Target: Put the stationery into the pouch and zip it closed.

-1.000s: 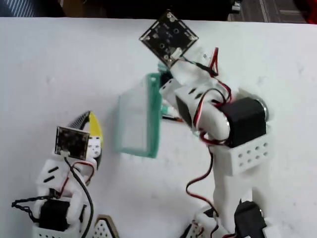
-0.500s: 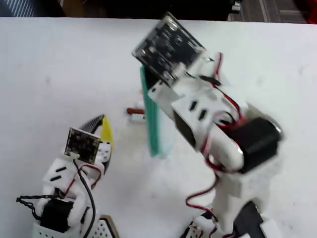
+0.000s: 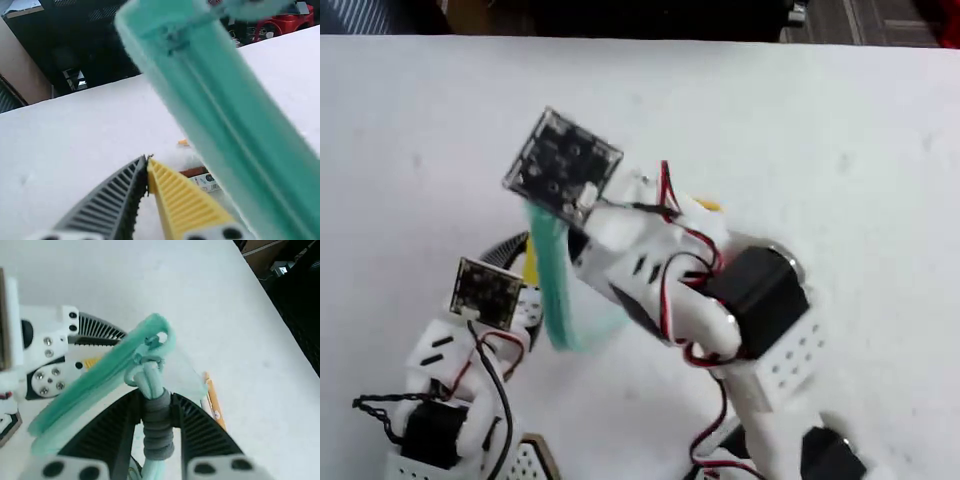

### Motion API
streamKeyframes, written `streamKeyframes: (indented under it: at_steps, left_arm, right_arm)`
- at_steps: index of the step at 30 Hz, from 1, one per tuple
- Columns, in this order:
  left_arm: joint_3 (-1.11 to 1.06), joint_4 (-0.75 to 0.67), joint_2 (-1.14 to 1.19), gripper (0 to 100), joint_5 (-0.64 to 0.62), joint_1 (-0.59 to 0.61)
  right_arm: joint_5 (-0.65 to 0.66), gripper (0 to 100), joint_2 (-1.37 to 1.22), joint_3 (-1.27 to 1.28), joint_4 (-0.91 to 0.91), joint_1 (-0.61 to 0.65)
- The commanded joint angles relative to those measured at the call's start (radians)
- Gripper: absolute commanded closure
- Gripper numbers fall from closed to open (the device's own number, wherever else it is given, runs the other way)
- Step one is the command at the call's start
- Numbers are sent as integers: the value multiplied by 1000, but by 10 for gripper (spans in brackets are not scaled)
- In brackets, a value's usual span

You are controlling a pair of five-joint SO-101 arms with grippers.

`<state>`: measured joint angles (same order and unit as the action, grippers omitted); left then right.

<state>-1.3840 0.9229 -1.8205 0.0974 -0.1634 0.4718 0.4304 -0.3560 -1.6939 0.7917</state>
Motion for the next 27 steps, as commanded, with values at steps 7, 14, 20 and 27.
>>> streamKeyframes:
  at_steps: [7, 14, 20, 27]
  left_arm:
    - [86, 20, 13, 976, -12, 219]
    - [212, 133, 13, 976, -12, 306]
    - [354, 272, 13, 896, 203, 242]
    - [348, -5, 15, 849, 212, 237]
  right_arm:
    - [66, 982, 122, 152, -24, 10]
    - [66, 982, 145, 181, 10, -36]
    - [68, 982, 145, 181, 4, -79]
    - [81, 981, 185, 236, -25, -67]
